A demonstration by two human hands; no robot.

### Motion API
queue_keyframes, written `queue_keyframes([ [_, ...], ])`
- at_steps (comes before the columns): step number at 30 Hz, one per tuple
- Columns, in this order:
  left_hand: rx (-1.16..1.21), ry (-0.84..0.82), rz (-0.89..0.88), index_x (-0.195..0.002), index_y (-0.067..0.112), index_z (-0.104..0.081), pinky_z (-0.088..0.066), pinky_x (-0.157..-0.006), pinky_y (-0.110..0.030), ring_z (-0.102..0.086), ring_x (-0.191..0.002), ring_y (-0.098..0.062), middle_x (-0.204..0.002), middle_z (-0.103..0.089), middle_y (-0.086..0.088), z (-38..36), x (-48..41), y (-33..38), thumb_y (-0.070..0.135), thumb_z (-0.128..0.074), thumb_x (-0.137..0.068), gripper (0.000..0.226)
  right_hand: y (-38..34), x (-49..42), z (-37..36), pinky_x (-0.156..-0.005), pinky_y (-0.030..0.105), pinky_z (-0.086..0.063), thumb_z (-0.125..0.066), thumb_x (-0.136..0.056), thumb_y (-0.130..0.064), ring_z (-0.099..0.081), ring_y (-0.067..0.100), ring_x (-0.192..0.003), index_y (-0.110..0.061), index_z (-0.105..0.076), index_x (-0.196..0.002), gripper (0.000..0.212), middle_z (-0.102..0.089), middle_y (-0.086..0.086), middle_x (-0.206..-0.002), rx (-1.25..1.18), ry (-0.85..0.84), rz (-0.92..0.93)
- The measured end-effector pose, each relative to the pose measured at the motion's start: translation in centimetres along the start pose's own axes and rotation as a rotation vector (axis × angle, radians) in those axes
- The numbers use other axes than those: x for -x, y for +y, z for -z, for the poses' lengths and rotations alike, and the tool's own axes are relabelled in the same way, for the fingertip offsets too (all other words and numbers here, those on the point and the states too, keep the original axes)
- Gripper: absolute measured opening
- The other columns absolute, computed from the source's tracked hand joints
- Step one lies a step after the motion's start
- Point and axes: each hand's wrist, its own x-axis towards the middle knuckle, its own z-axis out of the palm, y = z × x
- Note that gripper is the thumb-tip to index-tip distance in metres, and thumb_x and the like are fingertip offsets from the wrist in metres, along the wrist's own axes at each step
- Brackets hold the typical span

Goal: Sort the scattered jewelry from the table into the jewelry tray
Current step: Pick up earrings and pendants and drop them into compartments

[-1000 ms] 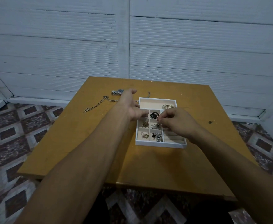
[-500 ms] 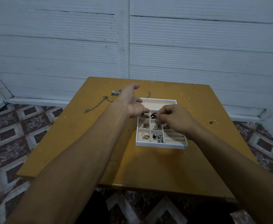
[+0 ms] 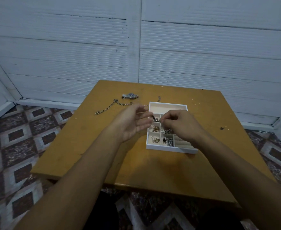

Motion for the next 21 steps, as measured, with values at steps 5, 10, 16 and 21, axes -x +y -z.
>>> queue_keyframes([
  [5,-0.386,0.146,-0.195,-0.102,0.012,-0.067,-0.056,-0.074,-0.031,-0.069,-0.090,-0.019,-0.105,-0.070,-0.003,2.6,4.0,-1.5,0.023,-0.053,-0.096,0.018,-0.6,1.0,-1.6,-0.055,0.017,-0.048,-0.062,-0.088,-0.012,-0.062,0.005,-0.067,-0.020,-0.071,-0.082,0.013,-0.068,-0.005,-0.078,-0.003,-0.035,0.024],
  [10,-0.639,0.274,-0.372,-0.099,0.024,-0.068,-0.056,-0.080,-0.039,-0.067,-0.089,-0.017,-0.093,-0.069,0.001,7.6,5.8,-2.7,0.022,-0.064,-0.090,0.010,-1.1,1.2,-3.2,-0.052,0.010,-0.038,-0.064,-0.087,-0.012,-0.053,-0.005,-0.058,-0.021,-0.070,-0.083,0.011,-0.063,-0.013,-0.074,0.072,-0.079,0.089],
  [16,-0.859,0.428,-0.455,-0.098,0.024,-0.067,-0.056,-0.074,-0.030,-0.064,-0.083,-0.009,-0.089,-0.067,0.009,11.6,5.3,-2.4,0.018,-0.067,-0.087,0.012,-2.2,0.2,-5.2,-0.068,0.023,-0.044,-0.065,-0.086,-0.014,-0.058,0.002,-0.078,-0.024,-0.070,-0.086,0.011,-0.066,-0.012,-0.088,0.204,-0.126,0.156],
  [21,-0.984,0.412,-0.487,-0.099,0.023,-0.066,-0.050,-0.070,-0.017,-0.060,-0.082,0.000,-0.087,-0.065,0.012,12.5,3.6,-1.8,0.018,-0.066,-0.089,0.011,-3.3,-1.7,-7.0,-0.060,0.012,-0.037,-0.064,-0.087,-0.016,-0.056,0.004,-0.081,-0.021,-0.070,-0.095,0.011,-0.067,-0.007,-0.096,0.382,-0.166,0.214],
])
